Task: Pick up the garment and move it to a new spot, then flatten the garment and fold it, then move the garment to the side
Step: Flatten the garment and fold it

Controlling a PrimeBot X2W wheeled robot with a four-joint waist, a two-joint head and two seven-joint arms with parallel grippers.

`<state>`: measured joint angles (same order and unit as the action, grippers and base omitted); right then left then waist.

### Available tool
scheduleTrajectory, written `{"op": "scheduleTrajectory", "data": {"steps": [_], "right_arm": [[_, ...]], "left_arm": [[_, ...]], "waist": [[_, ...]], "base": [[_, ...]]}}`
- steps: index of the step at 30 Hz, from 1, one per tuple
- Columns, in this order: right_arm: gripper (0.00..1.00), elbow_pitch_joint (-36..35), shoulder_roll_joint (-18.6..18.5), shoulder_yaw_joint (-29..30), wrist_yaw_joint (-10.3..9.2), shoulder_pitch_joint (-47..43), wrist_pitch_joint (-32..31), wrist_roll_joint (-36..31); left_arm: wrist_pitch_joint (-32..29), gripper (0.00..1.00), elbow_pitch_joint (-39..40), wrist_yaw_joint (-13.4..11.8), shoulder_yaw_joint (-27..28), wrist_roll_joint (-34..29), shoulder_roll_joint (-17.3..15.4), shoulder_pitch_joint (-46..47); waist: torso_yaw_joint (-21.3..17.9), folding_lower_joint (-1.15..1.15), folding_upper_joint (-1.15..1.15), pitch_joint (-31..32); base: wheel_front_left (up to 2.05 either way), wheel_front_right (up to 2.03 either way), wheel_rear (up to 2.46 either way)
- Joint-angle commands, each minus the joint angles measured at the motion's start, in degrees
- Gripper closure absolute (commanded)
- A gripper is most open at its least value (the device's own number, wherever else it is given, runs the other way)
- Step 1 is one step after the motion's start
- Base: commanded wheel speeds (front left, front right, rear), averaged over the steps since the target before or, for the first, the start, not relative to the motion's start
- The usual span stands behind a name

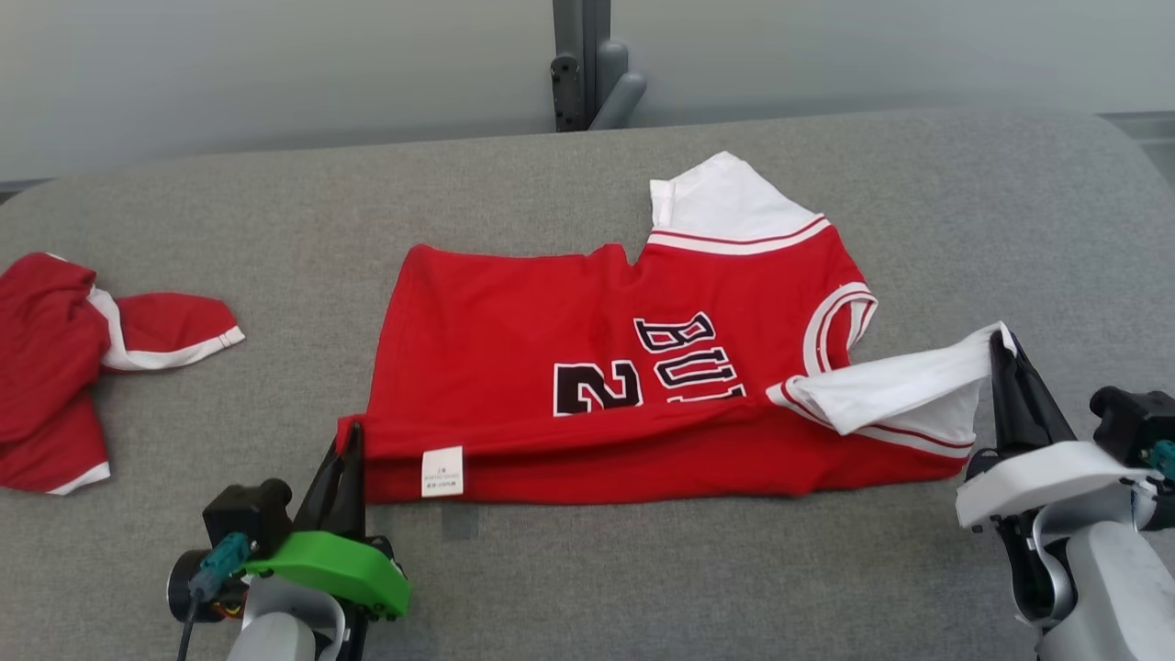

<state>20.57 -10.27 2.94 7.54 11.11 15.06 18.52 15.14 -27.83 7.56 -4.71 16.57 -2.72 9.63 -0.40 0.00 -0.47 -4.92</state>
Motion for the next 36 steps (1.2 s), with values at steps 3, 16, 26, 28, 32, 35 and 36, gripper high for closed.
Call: {"op": "scheduleTrajectory", "data": {"steps": [3,16,26,28,32,35,36], "right_arm": [[1.0,3.42,-0.69,-1.16,-0.1,4.56,0.16,-1.0],[1.0,8.35,-0.8,-0.29,-0.1,13.3,0.16,-2.92],[0.0,10.91,1.74,3.01,-0.09,15.76,0.16,-6.63],[0.0,8.8,2.11,3.21,-0.09,13.69,0.15,-5.8],[0.0,5.11,2.19,2.54,-0.09,7.87,0.15,-5.05],[0.0,4.74,2.6,2.15,-0.09,3.47,0.16,-3.84],[0.0,4.83,2.78,1.87,-0.09,2.43,0.16,-3.37]], "left_arm": [[0.0,1.0,-2.44,-0.17,-0.09,-1.18,-0.32,4.32],[0.0,1.0,-5.24,-0.44,-0.04,-3.81,-0.31,12.4],[0.01,0.0,-1.76,-1.94,-0.54,-2.03,-0.32,12.18],[-0.01,0.0,0.05,-2.28,-0.02,-1.49,-0.32,9.91],[-0.01,0.0,3.5,-3.33,0.68,-0.62,-0.32,5.22],[-0.02,0.0,4.75,-4.25,1.16,0.19,-0.29,1.84],[-0.02,0.0,4.89,-4.32,1.17,0.21,-0.3,1.09]], "waist": [[0.51,0.0,0.47,-4.78],[1.94,0.0,0.47,-10.59],[2.17,0.0,0.47,-12.51],[2.0,0.0,0.47,-12.05],[1.53,0.0,0.47,-10.69],[1.13,0.0,0.47,-9.6],[0.93,0.0,0.47,-9.28]], "base": [[0.0,0.0,0.0],[0.0,0.0,0.0],[0.0,0.0,0.0],[0.0,0.0,0.0],[0.0,0.0,0.0],[0.0,0.0,0.0],[0.0,0.0,0.0]]}}
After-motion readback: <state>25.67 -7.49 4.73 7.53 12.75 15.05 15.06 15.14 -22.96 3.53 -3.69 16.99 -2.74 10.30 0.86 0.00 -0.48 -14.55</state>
